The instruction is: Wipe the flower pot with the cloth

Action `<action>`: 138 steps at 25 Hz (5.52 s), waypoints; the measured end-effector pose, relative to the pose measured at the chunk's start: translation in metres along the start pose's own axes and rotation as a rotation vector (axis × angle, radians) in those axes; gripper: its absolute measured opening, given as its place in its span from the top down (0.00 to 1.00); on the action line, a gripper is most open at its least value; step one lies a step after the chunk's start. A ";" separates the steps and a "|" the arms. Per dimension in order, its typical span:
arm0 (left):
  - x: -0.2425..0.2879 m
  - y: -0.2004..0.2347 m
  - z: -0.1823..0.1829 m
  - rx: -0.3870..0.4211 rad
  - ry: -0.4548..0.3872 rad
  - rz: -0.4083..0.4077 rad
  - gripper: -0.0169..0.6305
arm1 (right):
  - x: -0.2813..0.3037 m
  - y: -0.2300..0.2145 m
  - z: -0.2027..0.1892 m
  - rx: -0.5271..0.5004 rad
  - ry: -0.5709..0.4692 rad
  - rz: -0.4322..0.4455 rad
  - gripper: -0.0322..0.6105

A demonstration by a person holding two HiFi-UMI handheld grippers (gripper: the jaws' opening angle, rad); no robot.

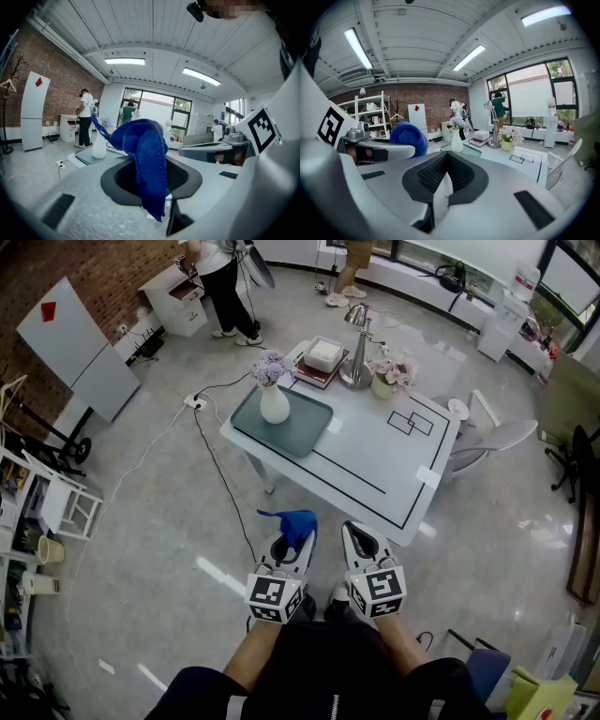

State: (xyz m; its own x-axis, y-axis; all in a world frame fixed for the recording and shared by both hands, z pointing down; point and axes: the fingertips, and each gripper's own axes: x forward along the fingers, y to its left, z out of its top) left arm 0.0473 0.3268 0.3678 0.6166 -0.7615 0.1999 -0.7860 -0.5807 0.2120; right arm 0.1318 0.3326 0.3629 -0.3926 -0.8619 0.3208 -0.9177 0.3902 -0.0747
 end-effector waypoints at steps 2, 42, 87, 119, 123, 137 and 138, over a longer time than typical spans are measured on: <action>-0.001 0.004 0.000 0.000 -0.001 -0.004 0.79 | 0.003 0.003 0.000 -0.001 -0.004 -0.004 0.94; 0.088 0.164 0.028 0.050 -0.002 -0.013 0.79 | 0.193 0.011 0.042 0.031 -0.023 0.046 0.94; 0.312 0.412 -0.045 0.094 0.163 -0.030 0.79 | 0.422 -0.059 0.000 0.041 0.310 0.032 0.94; 0.368 0.429 -0.022 0.257 0.177 -0.393 0.79 | 0.429 -0.071 -0.014 0.097 0.325 -0.048 0.94; 0.369 0.411 0.014 0.224 0.108 -0.506 0.79 | 0.430 -0.072 -0.017 0.100 0.329 -0.055 0.94; 0.381 0.439 -0.050 0.129 0.239 -0.409 0.79 | 0.421 -0.065 -0.019 0.107 0.318 -0.043 0.94; 0.375 0.442 -0.044 0.122 0.219 -0.377 0.79 | 0.420 -0.063 -0.018 0.107 0.314 -0.038 0.94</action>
State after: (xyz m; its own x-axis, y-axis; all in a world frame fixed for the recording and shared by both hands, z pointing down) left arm -0.0670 -0.2025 0.5790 0.8454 -0.4192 0.3310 -0.4965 -0.8453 0.1976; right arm 0.0260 -0.0485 0.5198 -0.3353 -0.7268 0.5994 -0.9390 0.3091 -0.1506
